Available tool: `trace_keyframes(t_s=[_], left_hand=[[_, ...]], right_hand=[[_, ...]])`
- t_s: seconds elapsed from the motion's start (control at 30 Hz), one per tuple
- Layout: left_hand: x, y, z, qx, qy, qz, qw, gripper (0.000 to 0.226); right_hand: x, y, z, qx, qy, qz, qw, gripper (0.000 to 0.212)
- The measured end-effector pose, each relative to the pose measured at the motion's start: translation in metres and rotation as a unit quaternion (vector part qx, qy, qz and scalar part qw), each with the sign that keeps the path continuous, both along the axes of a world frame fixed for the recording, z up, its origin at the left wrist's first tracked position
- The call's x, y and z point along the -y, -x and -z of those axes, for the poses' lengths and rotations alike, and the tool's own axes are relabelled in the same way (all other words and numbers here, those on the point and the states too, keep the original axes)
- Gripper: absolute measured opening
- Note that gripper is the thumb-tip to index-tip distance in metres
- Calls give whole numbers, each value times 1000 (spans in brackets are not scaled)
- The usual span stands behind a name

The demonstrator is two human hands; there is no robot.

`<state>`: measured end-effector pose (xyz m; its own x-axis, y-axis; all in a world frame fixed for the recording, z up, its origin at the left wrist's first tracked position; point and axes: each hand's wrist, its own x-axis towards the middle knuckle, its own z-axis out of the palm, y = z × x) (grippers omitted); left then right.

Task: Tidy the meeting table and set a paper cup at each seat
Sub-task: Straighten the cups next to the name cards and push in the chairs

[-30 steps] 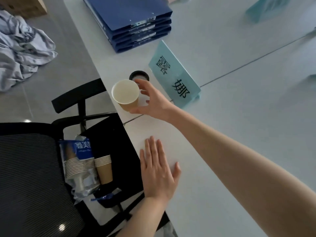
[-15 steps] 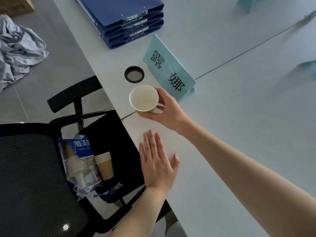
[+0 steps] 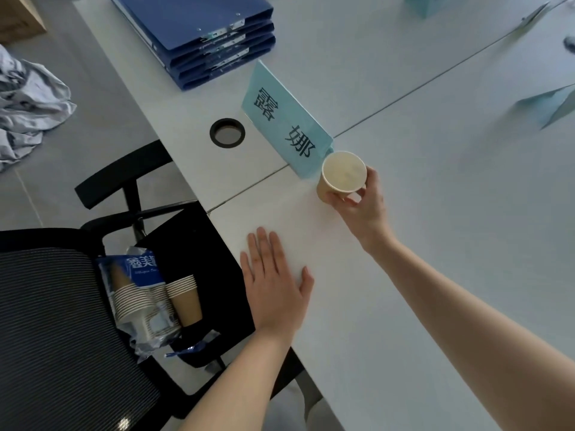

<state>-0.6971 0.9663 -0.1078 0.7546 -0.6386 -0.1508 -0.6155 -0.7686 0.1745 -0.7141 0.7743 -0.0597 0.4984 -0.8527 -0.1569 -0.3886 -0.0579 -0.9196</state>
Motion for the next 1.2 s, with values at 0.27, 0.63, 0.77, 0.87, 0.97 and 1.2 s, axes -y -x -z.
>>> trace_keyframes(t_s=[0.27, 0.63, 0.77, 0.87, 0.97, 1.2], left_hand=[[0, 3, -1, 4, -13, -1, 1000, 83], [19, 6, -36, -73, -98, -25, 992, 80], [22, 28, -54, -92, -120, -2, 989, 62], [26, 89, -69, -89, -79, 33, 992, 46], [35, 184, -83, -120, -19, 39, 992, 40], [72, 396, -100, -197, 105, 51, 973, 33]], right_hand=[[16, 0, -1, -13, -17, -9, 1000, 71], [-8, 151, -3, -192, 38, -8, 981, 56], [-22, 226, -15, -197, -5, 48, 979, 54], [-26, 305, -27, -192, -17, 67, 979, 46], [-30, 398, -44, -177, -30, 82, 980, 39], [-23, 572, -87, -117, -44, 132, 983, 24]])
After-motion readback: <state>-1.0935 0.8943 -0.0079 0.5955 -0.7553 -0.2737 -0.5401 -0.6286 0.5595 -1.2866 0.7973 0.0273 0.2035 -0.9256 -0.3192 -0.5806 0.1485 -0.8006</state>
